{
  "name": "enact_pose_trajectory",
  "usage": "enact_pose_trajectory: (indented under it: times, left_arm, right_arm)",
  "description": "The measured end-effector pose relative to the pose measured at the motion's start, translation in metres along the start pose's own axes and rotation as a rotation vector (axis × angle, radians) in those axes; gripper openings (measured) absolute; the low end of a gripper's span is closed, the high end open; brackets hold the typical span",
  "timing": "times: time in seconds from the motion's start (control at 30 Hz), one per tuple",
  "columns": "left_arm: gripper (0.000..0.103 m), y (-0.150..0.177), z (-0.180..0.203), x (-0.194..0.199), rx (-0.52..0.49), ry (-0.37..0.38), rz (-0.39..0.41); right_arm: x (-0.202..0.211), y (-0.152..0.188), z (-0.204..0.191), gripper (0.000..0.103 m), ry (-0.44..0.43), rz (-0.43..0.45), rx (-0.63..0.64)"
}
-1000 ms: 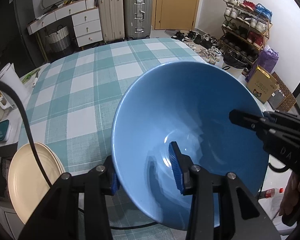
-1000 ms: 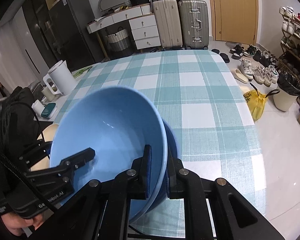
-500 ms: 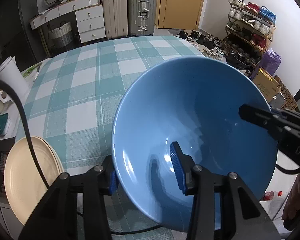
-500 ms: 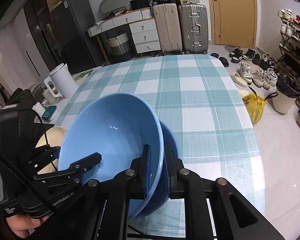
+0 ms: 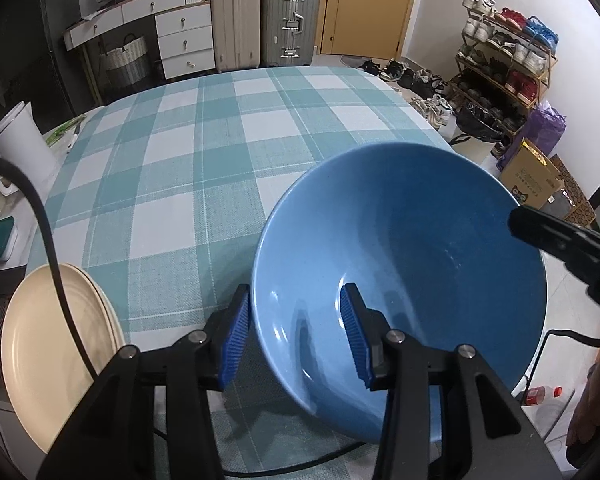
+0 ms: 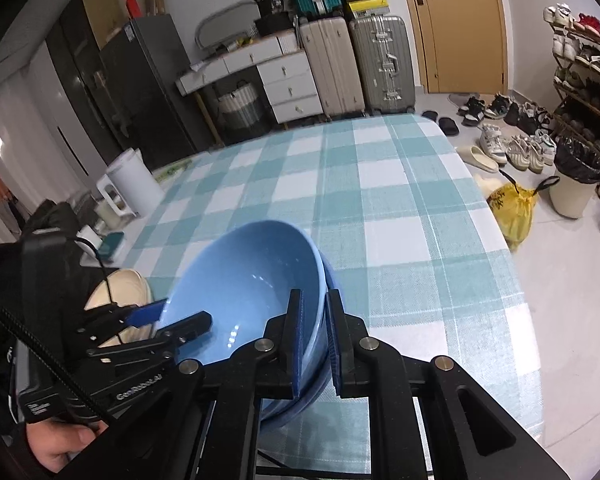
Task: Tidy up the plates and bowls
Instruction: 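Open both grippers and withdraw them from the stacked blue bowls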
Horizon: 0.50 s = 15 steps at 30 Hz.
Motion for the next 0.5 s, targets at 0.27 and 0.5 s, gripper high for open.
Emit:
enact_pose_trajectory:
  times: [0.27, 0.5]
  left_arm:
    - [0.046, -0.008, -0.005, 0.015, 0.025, 0.006, 0.079]
    - [0.046, -0.008, -0.01, 0.024, 0.029, -0.021, 0.118]
  right_arm:
    - [0.01, -0.003, -0.001, 0.012, -0.014, 0.06, 0.0]
    - [0.023, 0.005, -0.011, 0.025, -0.038, 0.114, 0.014]
Point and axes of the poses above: each gripper's, at about its wrist camera, not at the fingertips, and x roughly against the way its jaws point, z to its right, y to its underside, the point moved 6 cm from there along -x, roughly the way its jaws point, and after that the axes turned 9 degrees about -x, right-handed, at the moved point
